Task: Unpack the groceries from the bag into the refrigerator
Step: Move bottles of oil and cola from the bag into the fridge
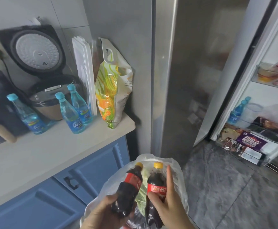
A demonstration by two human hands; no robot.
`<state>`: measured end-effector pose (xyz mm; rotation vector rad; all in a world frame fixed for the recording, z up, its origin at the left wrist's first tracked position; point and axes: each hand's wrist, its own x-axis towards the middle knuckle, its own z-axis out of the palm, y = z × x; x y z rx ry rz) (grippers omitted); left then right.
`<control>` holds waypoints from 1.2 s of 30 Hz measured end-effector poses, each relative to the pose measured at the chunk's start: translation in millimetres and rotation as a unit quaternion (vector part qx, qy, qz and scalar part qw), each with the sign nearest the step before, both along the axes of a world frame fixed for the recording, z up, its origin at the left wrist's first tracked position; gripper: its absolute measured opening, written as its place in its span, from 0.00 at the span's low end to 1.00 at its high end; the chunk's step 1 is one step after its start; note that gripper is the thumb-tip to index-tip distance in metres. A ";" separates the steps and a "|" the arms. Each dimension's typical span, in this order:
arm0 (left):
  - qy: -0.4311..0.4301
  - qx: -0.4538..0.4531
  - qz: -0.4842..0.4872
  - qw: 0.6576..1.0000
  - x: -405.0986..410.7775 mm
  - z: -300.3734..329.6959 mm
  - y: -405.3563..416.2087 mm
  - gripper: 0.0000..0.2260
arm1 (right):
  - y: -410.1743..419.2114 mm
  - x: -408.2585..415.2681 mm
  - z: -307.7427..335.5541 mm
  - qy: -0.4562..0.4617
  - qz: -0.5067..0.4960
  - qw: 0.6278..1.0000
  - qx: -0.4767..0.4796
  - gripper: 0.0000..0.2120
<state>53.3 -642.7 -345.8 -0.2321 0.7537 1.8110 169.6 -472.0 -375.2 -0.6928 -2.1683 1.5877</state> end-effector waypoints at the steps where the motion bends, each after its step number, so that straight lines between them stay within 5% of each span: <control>1: 0.035 0.028 -0.029 0.999 5.8 4.9 2.3 0.22 | -0.7 1.4 3.8 0.007 0.006 1.000 -0.007 0.46; 4: 0.149 0.059 -0.069 0.985 20.6 21.4 10.8 0.39 | -1.4 7.9 15.3 0.016 0.016 1.000 -0.015 0.42; 7: 0.319 0.106 -0.040 0.941 28.9 36.7 10.6 0.29 | 0.6 16.6 24.1 0.027 0.009 0.999 -0.024 0.36; 10: 0.553 -0.032 -0.054 0.831 28.7 51.1 12.0 0.27 | 2.9 22.3 37.0 0.048 -0.008 0.999 -0.013 0.30; 13: 0.668 -0.164 0.023 0.725 44.9 72.7 27.0 0.37 | 7.6 29.0 56.0 0.083 -0.032 0.996 0.026 0.28; 20: 0.808 -0.175 0.027 0.562 83.7 127.6 97.0 0.38 | 46.3 73.9 134.8 0.066 -0.032 0.995 0.067 0.41; 28: 0.826 -0.108 0.121 0.539 156.7 217.1 211.9 0.41 | 152.7 154.9 238.3 0.080 -0.124 0.938 0.315 0.43; 36: 0.841 -0.061 0.127 0.523 186.9 274.8 332.5 0.40 | 265.3 186.5 296.9 0.084 -0.194 0.899 0.383 0.43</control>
